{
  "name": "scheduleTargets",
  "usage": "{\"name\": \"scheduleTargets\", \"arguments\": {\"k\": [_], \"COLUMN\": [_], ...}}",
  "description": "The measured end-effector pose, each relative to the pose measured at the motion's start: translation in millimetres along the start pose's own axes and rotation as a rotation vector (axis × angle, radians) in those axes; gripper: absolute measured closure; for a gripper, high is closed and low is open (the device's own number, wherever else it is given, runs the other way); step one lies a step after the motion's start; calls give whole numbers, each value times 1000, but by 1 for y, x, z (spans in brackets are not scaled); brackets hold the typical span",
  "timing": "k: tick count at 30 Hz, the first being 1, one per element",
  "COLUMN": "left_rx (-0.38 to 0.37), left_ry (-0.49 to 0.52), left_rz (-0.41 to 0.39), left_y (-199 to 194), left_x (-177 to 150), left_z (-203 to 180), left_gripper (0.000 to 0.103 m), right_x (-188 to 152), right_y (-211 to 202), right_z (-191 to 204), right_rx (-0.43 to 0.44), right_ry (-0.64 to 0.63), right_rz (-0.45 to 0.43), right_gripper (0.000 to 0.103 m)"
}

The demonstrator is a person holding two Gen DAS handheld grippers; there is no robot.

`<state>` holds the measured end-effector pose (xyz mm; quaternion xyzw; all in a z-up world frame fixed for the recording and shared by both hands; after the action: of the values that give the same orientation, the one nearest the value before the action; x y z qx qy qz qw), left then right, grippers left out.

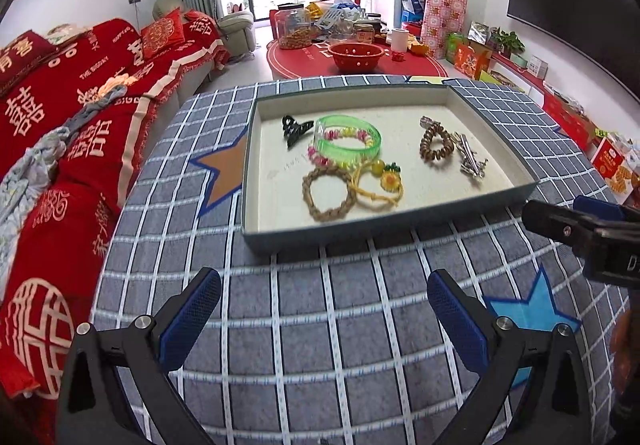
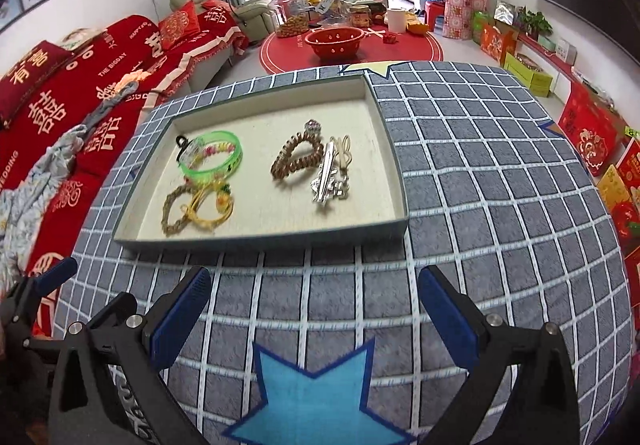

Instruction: Organize jewelry

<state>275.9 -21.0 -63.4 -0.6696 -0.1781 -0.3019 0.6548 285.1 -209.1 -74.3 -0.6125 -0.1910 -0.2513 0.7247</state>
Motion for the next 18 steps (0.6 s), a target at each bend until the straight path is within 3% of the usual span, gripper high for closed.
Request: {"name": "scheduleTargets", "arguments": {"k": [8, 18], "left_rx": [0, 31], "left_ry": [-70, -75], "left_rz": [-19, -81], "left_y": [-13, -33], "left_x": [-25, -41], "left_z": [5, 6], "left_gripper": [0, 0], "right_x": [-21, -38], "right_y": [-20, -40], "right_z": [1, 5], "right_rx": [-34, -63], "right_ry": [-11, -23], "right_rz": [-62, -126], "right_gripper": [0, 0]}}
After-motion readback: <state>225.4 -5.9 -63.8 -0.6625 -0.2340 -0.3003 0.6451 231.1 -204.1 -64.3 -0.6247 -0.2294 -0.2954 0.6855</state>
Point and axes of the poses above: each gripper's, at about its wrist camera, not at the fingertips, and y roughly the way its jaws point, z to its left, x to its top, the point moved 8 cm from there along y, roughly the way its jaws point, and after that the axes turned 1 degree about y, right-handed, at the moved point
